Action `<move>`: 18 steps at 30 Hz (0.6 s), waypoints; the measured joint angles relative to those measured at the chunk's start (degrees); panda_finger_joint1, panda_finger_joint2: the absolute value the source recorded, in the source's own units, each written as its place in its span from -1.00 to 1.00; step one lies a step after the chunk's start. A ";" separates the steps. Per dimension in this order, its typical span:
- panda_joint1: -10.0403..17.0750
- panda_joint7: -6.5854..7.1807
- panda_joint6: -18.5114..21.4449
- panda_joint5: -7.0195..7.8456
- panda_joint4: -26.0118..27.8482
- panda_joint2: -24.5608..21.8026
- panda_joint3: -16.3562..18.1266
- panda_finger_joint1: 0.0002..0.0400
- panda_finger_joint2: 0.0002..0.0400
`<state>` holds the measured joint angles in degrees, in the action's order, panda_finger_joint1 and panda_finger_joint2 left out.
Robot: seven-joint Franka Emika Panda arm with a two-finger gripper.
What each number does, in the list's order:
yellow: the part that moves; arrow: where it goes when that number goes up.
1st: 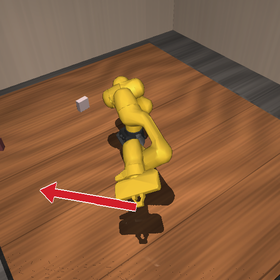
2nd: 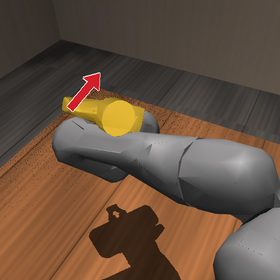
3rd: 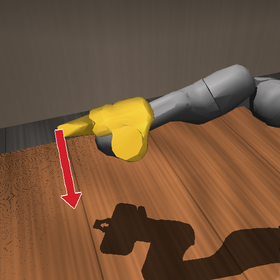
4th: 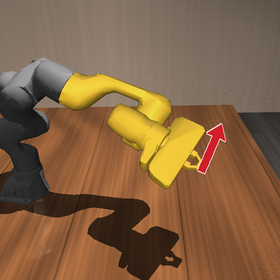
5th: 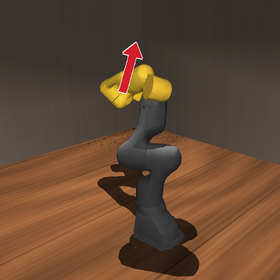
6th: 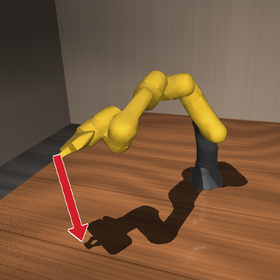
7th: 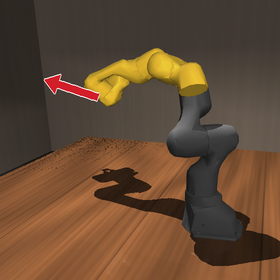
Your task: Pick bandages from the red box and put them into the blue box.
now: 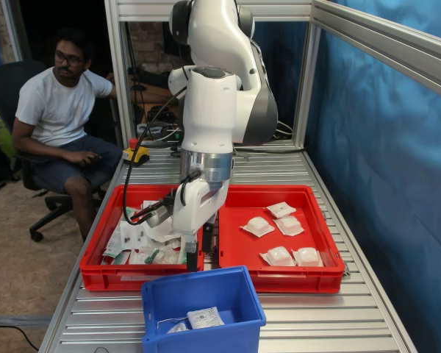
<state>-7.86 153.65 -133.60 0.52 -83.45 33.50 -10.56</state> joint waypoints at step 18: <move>4.80 0.00 4.31 5.28 -15.37 -14.27 8.02 1.00 1.00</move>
<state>-3.06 153.65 -129.29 5.80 -98.82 19.23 -2.55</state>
